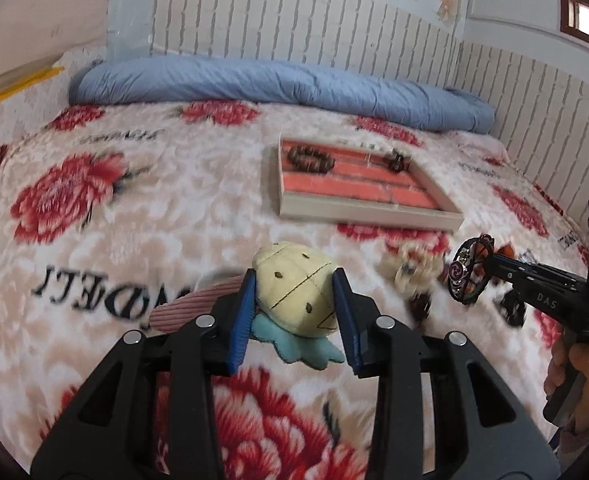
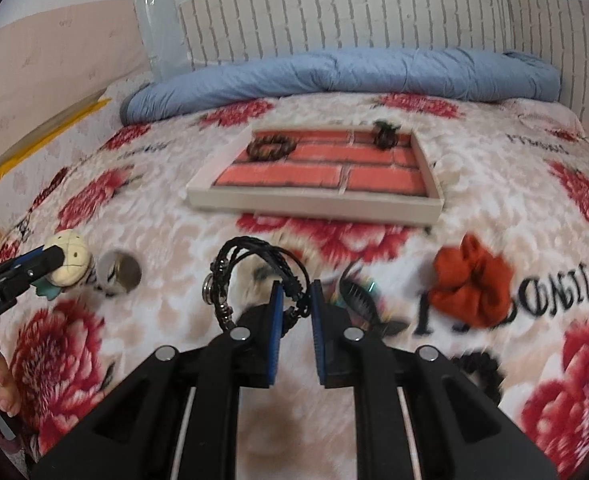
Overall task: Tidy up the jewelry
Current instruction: 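Carry the pineapple in the left tool while the right tool carries the leather bracelet to the tray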
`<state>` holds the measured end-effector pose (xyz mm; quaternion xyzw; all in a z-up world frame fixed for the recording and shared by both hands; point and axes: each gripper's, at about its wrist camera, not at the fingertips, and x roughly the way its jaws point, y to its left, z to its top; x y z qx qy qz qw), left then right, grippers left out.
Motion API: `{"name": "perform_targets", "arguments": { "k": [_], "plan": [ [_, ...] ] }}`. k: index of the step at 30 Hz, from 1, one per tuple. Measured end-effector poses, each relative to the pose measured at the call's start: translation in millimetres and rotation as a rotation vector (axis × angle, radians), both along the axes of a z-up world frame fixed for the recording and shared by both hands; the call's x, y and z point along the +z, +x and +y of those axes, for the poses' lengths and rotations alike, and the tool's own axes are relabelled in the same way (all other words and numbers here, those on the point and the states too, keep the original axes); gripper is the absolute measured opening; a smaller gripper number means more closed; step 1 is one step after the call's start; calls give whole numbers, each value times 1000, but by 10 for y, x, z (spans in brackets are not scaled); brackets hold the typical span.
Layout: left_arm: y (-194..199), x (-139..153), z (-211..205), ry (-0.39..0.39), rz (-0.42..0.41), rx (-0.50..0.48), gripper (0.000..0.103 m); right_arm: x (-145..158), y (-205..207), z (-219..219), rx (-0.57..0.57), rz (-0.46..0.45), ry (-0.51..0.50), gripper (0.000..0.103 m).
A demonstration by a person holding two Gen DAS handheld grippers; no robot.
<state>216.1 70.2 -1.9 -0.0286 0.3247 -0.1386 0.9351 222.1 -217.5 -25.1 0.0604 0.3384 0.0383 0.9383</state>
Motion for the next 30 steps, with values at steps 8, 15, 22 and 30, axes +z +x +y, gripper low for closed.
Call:
{"name": "perform_targets", "arguments": {
  "k": [8, 15, 22, 30],
  "plan": [
    [356, 461, -254, -29, -76, -16, 37, 329, 406, -240, -30, -49, -30, 14],
    [873, 638, -680, -5, -111, -35, 37, 444, 894, -375, -62, -64, -37, 14],
    [1454, 617, -1134, -31, -128, -56, 37, 434, 1400, -498, -91, -74, -54, 14],
    [2081, 414, -1439, -71, -117, -45, 37, 334, 1954, -664, -124, -70, -36, 14]
  ]
}}
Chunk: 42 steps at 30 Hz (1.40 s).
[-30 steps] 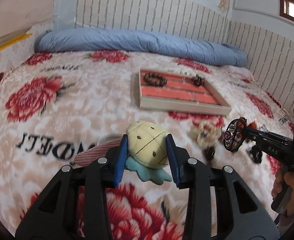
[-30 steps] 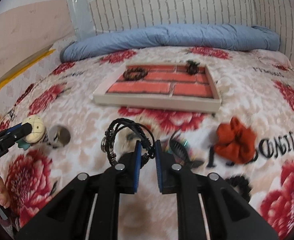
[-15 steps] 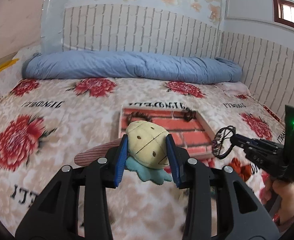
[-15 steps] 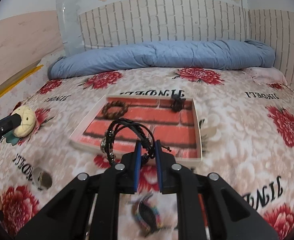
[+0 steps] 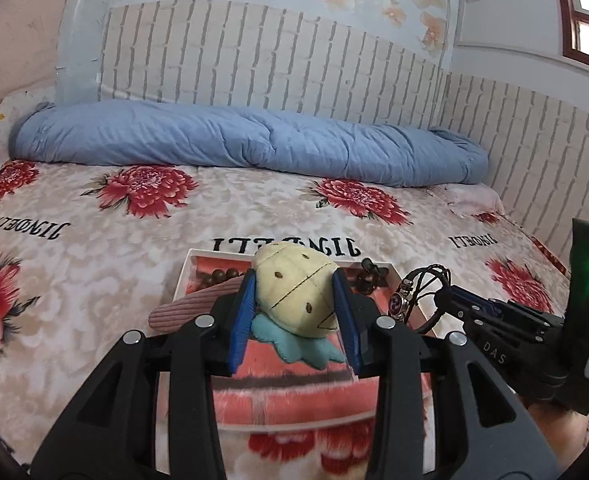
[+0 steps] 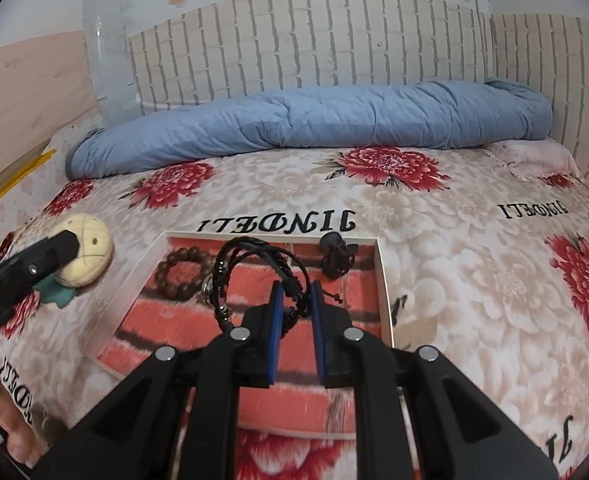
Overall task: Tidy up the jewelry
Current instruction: 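Carry the pineapple in the left tool while the right tool carries the leather bracelet to the tray, then open the left tool over the tray while the right tool releases the leather bracelet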
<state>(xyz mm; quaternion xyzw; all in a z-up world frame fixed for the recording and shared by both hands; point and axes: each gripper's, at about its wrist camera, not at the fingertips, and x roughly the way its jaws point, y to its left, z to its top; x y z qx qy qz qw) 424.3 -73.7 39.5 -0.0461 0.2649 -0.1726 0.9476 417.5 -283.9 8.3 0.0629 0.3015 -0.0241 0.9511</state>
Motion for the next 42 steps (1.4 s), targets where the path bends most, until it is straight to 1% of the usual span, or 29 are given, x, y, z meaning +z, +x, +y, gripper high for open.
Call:
{"name": "perform_targets", "arguments": {
  "k": [2, 5, 7, 10, 13, 19, 24, 29, 32, 34, 39, 40, 42],
  "plan": [
    [167, -74, -71, 1, 6, 0, 37, -53, 111, -5, -6, 4, -20, 14],
    [314, -182, -122, 15, 10, 4, 37, -144, 271, -13, -12, 14, -63, 14],
    [387, -292, -140, 25, 21, 6, 37, -208, 351, -54, -19, 23, -62, 14],
    [537, -487, -154, 63, 58, 21, 37, -354, 461, -165, -42, 50, -45, 14],
    [674, -639, -109, 58, 101, 22, 37, -488, 555, -229, -51, 81, -41, 14],
    [855, -925, -90, 82, 172, 31, 37, -689, 697, -244, -50, 130, -36, 14],
    [876, -1010, -115, 98, 188, 31, 37, -846, 772, -234, -49, 173, -34, 14],
    [895, -1084, -142, 100, 205, 33, 39, -907, 802, -202, -45, 203, -48, 14],
    [899, -1097, -142, 101, 208, 33, 40, -914, 805, -191, -45, 208, -51, 15],
    [905, -1108, -137, 101, 214, 37, 43, -918, 809, -205, -40, 214, -38, 15],
    [915, -1143, -96, 88, 229, 48, 46, -920, 802, -207, -38, 215, -36, 16],
    [913, -1142, -90, 86, 229, 49, 47, -918, 796, -208, -35, 214, -33, 17],
    [896, -1136, -89, 90, 226, 53, 50, -902, 774, -215, -30, 206, -20, 30]
  ]
}}
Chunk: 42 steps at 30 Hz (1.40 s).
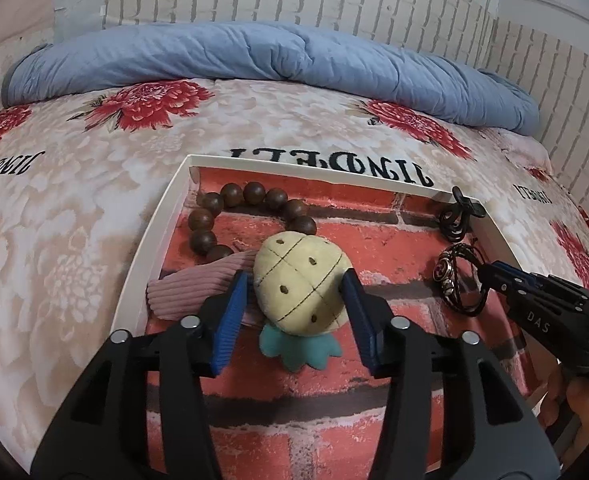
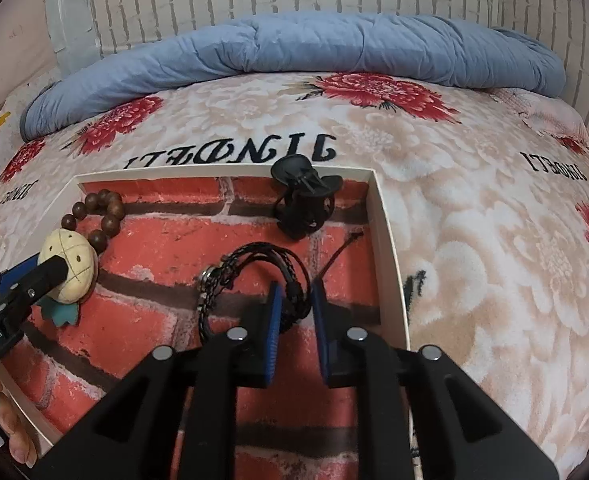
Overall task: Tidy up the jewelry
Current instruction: 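Open the left tool over the tray while the right tool releases the leather bracelet, then withdraw both tools from the tray toward the remaining jewelry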
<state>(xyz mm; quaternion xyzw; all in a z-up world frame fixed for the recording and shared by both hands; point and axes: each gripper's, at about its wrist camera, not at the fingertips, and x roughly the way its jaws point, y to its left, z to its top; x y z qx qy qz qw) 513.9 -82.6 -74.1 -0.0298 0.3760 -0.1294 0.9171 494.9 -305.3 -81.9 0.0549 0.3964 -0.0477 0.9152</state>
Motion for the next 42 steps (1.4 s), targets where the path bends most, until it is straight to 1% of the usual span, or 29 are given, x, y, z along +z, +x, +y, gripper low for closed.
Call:
{"name": "perform_targets", "arguments": {
  "k": [1, 2, 3, 4, 5, 6, 7, 8, 10, 11, 13, 19, 24, 27, 30, 34, 40, 42],
  "plan": [
    [-17, 7, 5, 2, -4, 2, 54, 29, -29, -10, 6, -15, 18, 43],
    [-40, 22, 14, -2, -10, 4, 56, 69, -60, -20, 12, -31, 34, 51],
    [-70, 50, 26, -9, -18, 6, 62, 113, -91, -23, 17, -51, 46, 53],
    [-95, 82, 36, -14, -28, 9, 68, 166, -128, -24, 21, -72, 54, 58],
    [-127, 119, 46, -17, -40, 14, 72, 237, -175, -22, 23, -101, 58, 65],
    [-165, 164, 53, -21, -54, 18, 79, 306, -226, -18, 22, -130, 57, 70],
    [-229, 232, 58, -29, -76, 18, 85, 377, -280, -12, 20, -162, 51, 77],
    [-263, 272, 53, -31, -88, 18, 88, 439, -332, -4, 15, -188, 40, 83],
    [-364, 362, 29, -18, -119, 29, 97, 530, -393, 2, 4, -213, 16, 87],
    [-414, 395, 9, -8, -133, 35, 98, 583, -431, 5, -6, -224, -3, 91],
    [-519, 445, -37, 13, -144, 33, 98, 645, -494, 9, -21, -236, -20, 92],
    [-875, 587, -105, 67, -173, 17, 98, 761, -762, 22, -40, -231, -45, 92],
    [-1246, 712, -61, 43, -174, 9, 98, 825, -1123, 28, -40, -229, -79, 92],
    [-1452, 734, -52, 49, -171, 8, 98, 852, -1344, 7, -41, -228, -88, 92],
    [-1679, 716, -31, 63, -168, 12, 98, 860, -1535, -13, -42, -224, -109, 92],
    [-1937, 600, 16, 72, -136, 22, 98, 825, -1833, -38, -41, -218, -130, 92],
    [-2261, 426, 91, 88, -101, 37, 98, 660, -2223, -54, -45, -206, -164, 92],
    [-2351, 368, 97, 89, -88, 41, 98, 567, -2343, -75, -42, -188, -150, 92]
  ]
}}
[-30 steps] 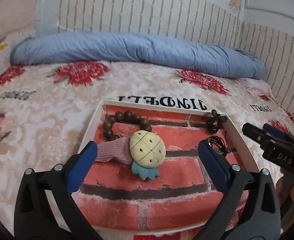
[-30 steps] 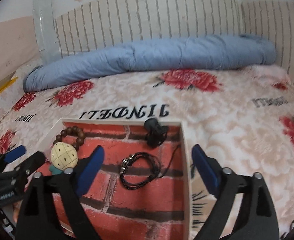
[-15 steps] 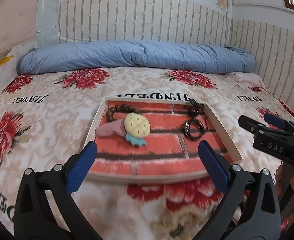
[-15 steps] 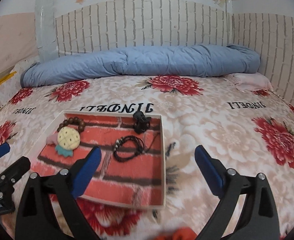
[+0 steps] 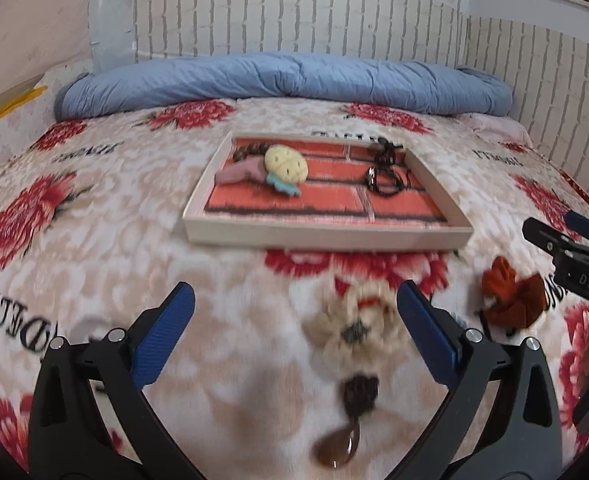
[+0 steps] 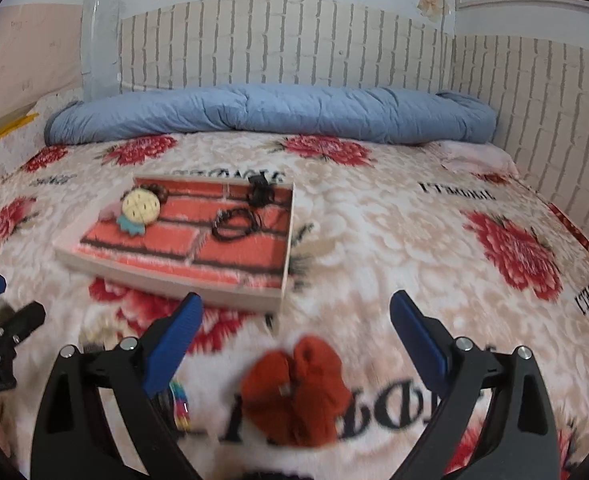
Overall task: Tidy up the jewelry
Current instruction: 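Withdraw both tools from the tray toward the remaining jewelry, then grasp the brown pendant necklace with the left tool while the right tool grasps the black scrunchie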
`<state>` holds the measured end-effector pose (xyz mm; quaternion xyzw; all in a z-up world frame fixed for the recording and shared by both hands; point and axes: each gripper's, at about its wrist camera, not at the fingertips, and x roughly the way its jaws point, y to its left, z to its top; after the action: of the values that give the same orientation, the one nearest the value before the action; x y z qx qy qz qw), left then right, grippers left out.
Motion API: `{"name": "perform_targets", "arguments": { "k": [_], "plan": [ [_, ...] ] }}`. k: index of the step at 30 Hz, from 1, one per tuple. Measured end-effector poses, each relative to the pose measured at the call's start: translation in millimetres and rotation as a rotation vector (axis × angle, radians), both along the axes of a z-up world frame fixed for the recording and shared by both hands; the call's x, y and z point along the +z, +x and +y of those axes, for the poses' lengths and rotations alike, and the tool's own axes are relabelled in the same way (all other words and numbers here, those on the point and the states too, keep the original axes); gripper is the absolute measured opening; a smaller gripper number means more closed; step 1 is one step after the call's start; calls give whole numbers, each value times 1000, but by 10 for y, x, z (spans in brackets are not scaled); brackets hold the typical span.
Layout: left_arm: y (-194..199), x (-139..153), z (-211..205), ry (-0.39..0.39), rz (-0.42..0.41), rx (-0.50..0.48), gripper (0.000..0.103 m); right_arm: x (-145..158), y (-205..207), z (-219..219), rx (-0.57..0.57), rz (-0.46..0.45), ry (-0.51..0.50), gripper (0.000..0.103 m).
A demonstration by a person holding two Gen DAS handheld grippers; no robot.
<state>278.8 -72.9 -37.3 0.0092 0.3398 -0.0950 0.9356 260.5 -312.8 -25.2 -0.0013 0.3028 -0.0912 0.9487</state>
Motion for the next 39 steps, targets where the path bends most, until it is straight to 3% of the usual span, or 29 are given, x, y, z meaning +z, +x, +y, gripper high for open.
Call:
{"name": "perform_targets", "arguments": {
  "k": [11, 22, 27, 29, 34, 39],
  "plan": [
    [-315, -346, -102, 35, 76, -26, 98, -396, -571, -121, -4, 83, 6, 92],
    [-269, -507, -142, 54, 140, -35, 96, -567, -668, -247, -9, 141, 40, 92],
    [-272, -543, -218, 76, 147, -68, 87, -629, -671, -220, -9, 157, 27, 91],
    [-268, -557, -237, 76, 155, -79, 83, -643, -661, -212, 2, 167, 29, 83],
    [-221, -615, -221, 48, 194, -96, 67, -696, -634, -238, 5, 191, 51, 76],
    [-204, -639, -218, 36, 208, -100, 64, -735, -604, -239, 10, 210, 59, 70]
  ]
}}
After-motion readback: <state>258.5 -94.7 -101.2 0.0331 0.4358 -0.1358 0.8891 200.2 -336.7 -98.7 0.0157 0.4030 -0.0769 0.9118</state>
